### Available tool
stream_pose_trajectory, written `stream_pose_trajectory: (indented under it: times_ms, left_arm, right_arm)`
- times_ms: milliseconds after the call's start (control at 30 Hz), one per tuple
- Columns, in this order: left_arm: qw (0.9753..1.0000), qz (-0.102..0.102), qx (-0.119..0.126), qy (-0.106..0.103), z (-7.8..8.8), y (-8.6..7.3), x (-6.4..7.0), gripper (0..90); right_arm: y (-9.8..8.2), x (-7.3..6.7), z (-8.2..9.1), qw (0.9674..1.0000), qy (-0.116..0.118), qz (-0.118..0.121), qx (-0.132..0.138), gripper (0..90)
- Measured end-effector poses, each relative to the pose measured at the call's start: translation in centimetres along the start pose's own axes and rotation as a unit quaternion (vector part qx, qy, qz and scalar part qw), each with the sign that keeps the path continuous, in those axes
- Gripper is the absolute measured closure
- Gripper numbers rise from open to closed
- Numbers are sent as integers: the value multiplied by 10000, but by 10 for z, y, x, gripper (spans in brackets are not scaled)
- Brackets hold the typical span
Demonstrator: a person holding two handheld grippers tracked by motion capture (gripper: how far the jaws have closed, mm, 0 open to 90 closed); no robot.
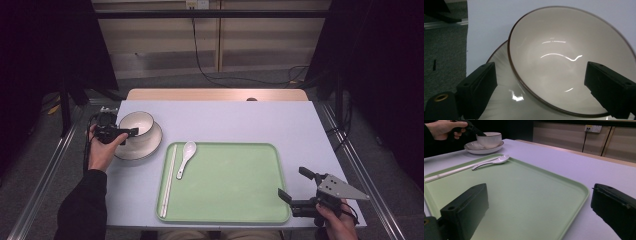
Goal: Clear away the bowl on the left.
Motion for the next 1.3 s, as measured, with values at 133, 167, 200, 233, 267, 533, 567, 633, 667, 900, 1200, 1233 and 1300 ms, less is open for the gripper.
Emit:
stream_pose_trajectory:
  times_ms: [133,167,200,233,267,533,567,633,667,900,1200,1233,1300]
  left_arm:
    - [9997,101,-164,-123,1,0,-3,191]
    - [9994,139,-279,-117,1,0,-4,205]
    - [9993,241,-276,-67,1,-1,-5,243]
    - [9991,121,-395,-75,1,-1,-8,273]
    - [9985,173,-502,-88,0,-3,-9,274]
    - [9973,215,-701,-20,0,-5,-10,367]
    - [9970,218,-747,-26,0,-5,-10,369]
    - [9962,269,-823,-24,-3,-5,-10,356]
    - [9959,249,-870,-3,-4,-4,-9,341]
    - [9938,32,-1102,-140,-8,-2,-6,487]
    - [9926,444,-1016,-486,-4,-3,-15,728]
    - [9930,472,-969,-485,-5,-3,-15,742]
    - [9922,548,-1002,-504,-5,-2,-15,753]
  right_arm:
    - [0,0,0,10000,11,-11,-16,9]
    - [0,0,0,10000,-4,-12,-26,9]
    - [0,0,-1,10000,-13,-14,-13,9]
    - [0,0,-1,10000,-10,-12,-15,9]
    - [0,0,-1,10000,-9,11,-7,9]
    - [0,0,-1,10000,22,7,-32,8]
    - [0,0,-1,10000,25,-3,-42,9]
    - [0,0,-1,10000,27,11,-28,9]
    - [0,0,-1,10000,23,15,-29,9]
    - [0,0,-1,10000,14,24,-29,9]
    - [0,-1,-1,10000,27,68,-51,9]
    - [0,-1,-1,10000,53,62,-38,9]
    - [0,-1,-2,10000,12,68,-39,9]
Point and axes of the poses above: each handheld gripper's, and its own axes: z roughly backward along the jaws, y roughly out of its top, x roughly to its right, the point moved 2 cm from there along -z, roughly forward along the jaws
